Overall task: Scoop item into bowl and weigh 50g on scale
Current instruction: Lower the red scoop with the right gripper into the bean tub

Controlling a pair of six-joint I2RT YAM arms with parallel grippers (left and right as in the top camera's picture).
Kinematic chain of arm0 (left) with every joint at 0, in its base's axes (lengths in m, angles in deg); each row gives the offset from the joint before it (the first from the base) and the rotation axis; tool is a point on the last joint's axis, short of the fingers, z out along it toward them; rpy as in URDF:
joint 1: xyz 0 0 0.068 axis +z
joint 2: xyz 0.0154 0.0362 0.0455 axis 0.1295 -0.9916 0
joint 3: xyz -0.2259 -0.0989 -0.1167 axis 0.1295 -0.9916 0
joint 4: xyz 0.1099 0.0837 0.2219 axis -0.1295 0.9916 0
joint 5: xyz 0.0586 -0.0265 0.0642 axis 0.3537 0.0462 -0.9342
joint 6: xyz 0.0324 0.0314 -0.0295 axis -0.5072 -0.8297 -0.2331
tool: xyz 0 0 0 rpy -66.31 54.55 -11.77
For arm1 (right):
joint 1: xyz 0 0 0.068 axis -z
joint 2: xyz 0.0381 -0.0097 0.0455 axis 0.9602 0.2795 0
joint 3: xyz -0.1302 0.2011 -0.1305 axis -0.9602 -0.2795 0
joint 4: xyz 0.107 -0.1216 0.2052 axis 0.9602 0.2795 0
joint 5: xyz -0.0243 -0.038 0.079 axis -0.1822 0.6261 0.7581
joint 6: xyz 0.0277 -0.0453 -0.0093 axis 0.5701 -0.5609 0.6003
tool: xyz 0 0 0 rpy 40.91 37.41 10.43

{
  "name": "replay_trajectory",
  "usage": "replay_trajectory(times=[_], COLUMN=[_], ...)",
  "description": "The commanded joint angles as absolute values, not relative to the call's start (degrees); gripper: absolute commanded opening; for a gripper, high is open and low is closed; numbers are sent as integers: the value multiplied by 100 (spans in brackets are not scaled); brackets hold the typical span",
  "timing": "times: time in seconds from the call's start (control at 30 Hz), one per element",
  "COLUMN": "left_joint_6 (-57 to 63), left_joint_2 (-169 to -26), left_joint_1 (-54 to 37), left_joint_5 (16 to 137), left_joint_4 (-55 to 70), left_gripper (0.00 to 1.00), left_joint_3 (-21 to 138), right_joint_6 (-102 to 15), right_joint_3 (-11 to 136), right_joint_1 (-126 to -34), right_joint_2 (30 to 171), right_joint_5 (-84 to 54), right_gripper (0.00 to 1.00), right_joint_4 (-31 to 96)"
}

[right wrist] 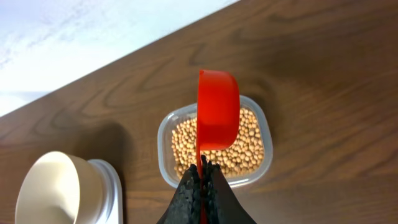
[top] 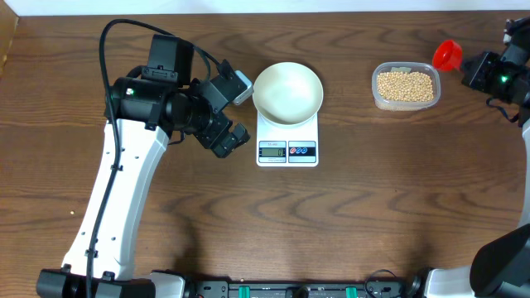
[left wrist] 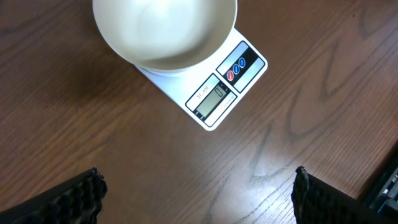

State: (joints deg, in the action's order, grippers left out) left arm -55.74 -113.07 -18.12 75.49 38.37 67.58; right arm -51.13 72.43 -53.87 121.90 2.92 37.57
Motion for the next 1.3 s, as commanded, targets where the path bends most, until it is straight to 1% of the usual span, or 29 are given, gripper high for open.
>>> replay_trajectory(times=[0.0,0.23,0.33,0.47,0.67,0.93,1.27], left_joint_6=[-5526,-5526,-5526,-5524,-5526,-5526,-5526], left_joint_2=[-11259,-11259,-11259,-11259,-11259,-11259,-11259], left_joint_1=[-1829,-1829,-1829,-1829,-1829,-1829,-1829], left_joint_5=[7617,7617,7617,7617,7617,7617,7617], left_joint_4=[3848,3846,3848,3848,3848,3848,3848], left_gripper=[98,98,98,98,98,98,98], left_joint_3=[6734,6734,6737,6737,6734,6734,6734], right_joint_6=[-5375,-5555,-5834,-6143,-6132,-6095,-7067], right_joint_3=[7357,7367,7370,7402,7437,7437,7433], right_joint_1=[-5437,-5466,-5603,-5942,-6340,-6412,-6412], right_joint_2=[12068,12064,12013,11935,11922,11906,11915], right_joint_5=[371,528,491,-228,-1378,-1295,-1302], right_gripper=[1,1,1,1,1,1,1], right_joint_4=[3886,3958,4020,4225,4345,4363,4435])
